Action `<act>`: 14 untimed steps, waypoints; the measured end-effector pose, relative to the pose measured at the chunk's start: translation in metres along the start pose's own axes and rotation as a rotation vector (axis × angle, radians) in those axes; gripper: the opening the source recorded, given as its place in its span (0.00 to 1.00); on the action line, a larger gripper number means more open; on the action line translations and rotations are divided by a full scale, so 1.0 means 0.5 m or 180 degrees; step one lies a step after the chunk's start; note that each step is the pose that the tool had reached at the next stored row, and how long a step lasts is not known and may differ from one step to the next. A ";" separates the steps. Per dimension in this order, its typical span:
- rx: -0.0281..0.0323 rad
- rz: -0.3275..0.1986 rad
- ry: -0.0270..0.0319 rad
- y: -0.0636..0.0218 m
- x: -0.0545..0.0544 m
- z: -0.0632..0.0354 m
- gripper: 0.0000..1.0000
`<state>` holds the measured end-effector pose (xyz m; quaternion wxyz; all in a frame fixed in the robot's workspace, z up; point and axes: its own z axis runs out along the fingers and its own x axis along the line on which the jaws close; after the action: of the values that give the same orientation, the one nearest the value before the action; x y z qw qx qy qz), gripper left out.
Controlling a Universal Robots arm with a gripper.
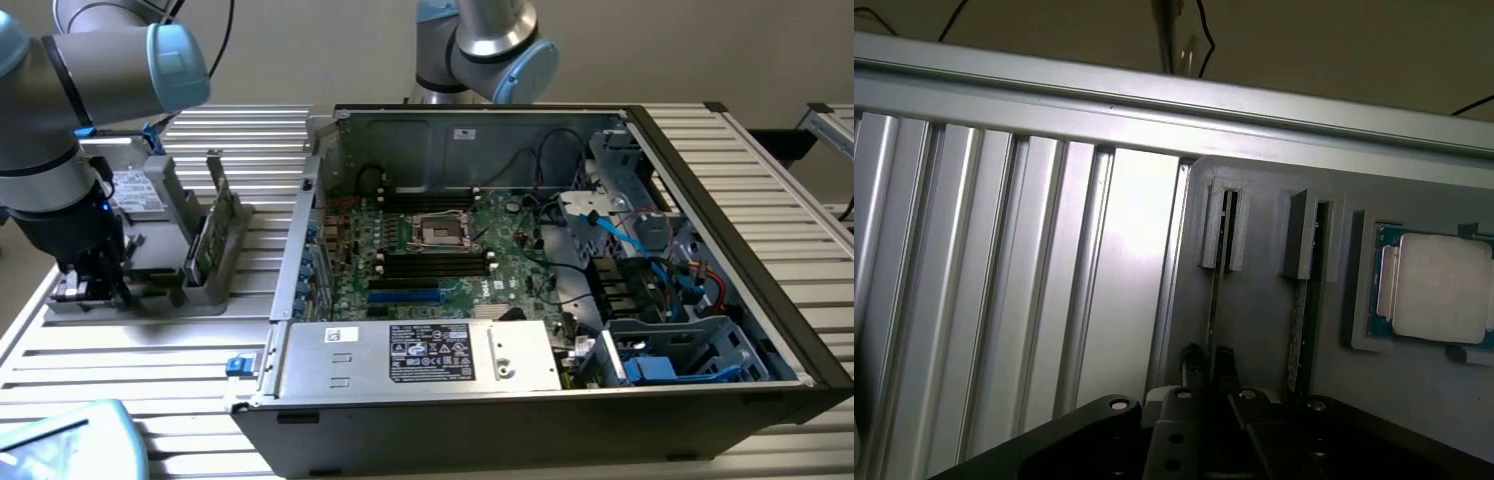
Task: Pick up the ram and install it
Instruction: 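Pick up the ram and move it above insertion slot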
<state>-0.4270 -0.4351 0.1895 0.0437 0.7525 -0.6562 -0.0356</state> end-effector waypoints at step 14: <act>-0.0011 0.0000 -0.0001 -0.001 0.001 -0.030 0.14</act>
<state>-0.4249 -0.4351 0.2044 0.0449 0.7524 -0.6561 -0.0370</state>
